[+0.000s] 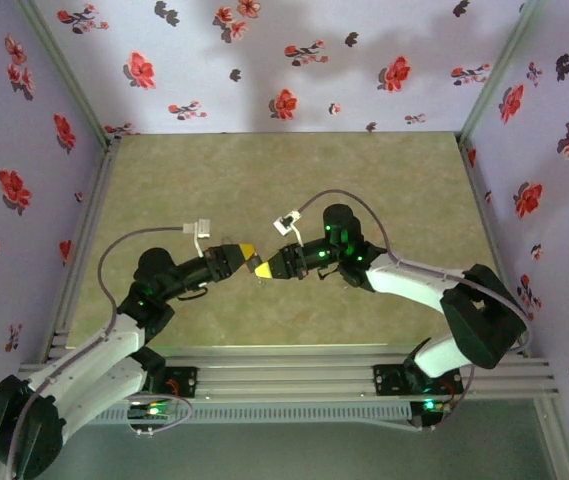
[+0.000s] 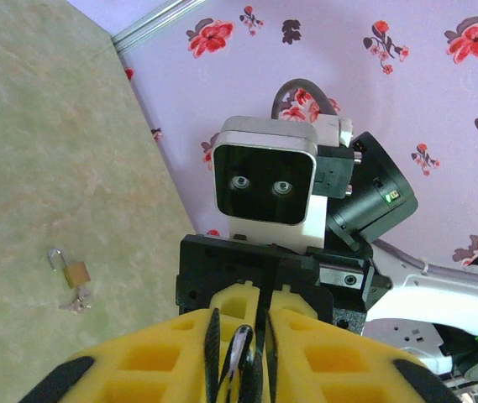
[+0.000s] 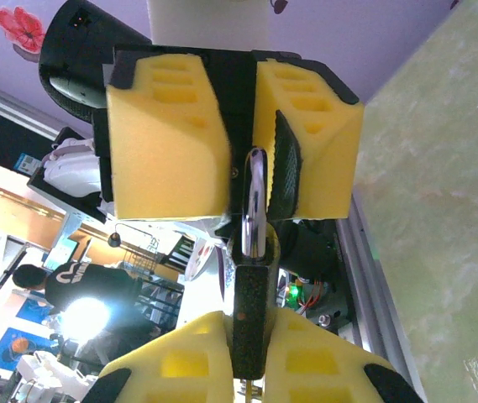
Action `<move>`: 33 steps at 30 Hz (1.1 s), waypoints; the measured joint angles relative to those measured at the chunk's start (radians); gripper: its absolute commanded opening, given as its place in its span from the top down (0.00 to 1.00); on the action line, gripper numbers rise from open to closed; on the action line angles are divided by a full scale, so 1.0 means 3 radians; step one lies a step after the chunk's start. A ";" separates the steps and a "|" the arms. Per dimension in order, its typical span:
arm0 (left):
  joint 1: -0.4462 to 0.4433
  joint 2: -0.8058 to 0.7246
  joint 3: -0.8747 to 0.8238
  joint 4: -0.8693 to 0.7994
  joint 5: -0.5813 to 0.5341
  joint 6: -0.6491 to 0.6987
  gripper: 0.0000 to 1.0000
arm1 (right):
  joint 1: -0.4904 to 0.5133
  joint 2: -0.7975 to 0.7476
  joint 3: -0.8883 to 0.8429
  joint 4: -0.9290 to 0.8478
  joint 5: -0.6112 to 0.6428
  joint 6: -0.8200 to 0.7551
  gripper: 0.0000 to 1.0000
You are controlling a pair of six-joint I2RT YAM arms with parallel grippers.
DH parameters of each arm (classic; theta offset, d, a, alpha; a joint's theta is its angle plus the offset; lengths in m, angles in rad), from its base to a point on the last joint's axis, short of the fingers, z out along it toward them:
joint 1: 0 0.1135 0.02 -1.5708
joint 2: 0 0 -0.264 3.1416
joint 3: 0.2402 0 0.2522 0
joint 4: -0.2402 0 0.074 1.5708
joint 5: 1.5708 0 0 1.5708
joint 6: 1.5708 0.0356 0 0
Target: Lock with the key
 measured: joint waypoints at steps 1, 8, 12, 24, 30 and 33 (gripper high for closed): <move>0.0000 0.0014 0.0000 0.0011 0.0000 0.0000 0.82 | 0.0000 0.0000 0.0000 0.0000 0.0001 0.0000 1.00; 0.0003 0.0071 -0.0001 0.0097 0.0010 -0.0010 0.90 | -0.0001 0.0003 0.0000 0.0003 0.0000 0.0001 1.00; 0.0003 0.0080 -0.0001 0.0136 0.0022 -0.0006 1.00 | -0.0001 0.0008 0.0011 0.0011 -0.0013 0.0004 1.00; 0.0020 0.0189 -0.0045 0.0280 0.0006 -0.0069 1.00 | -0.0032 0.0050 0.0020 0.0003 0.0005 0.0001 0.72; 0.0022 0.0214 -0.0048 0.0181 -0.0170 -0.0094 1.00 | -0.0055 0.0050 0.0020 0.0000 0.0038 -0.0003 0.56; 0.0045 0.0237 -0.0048 0.0131 -0.0271 -0.0121 1.00 | -0.0078 0.0048 0.0020 -0.0004 0.0067 -0.0005 0.48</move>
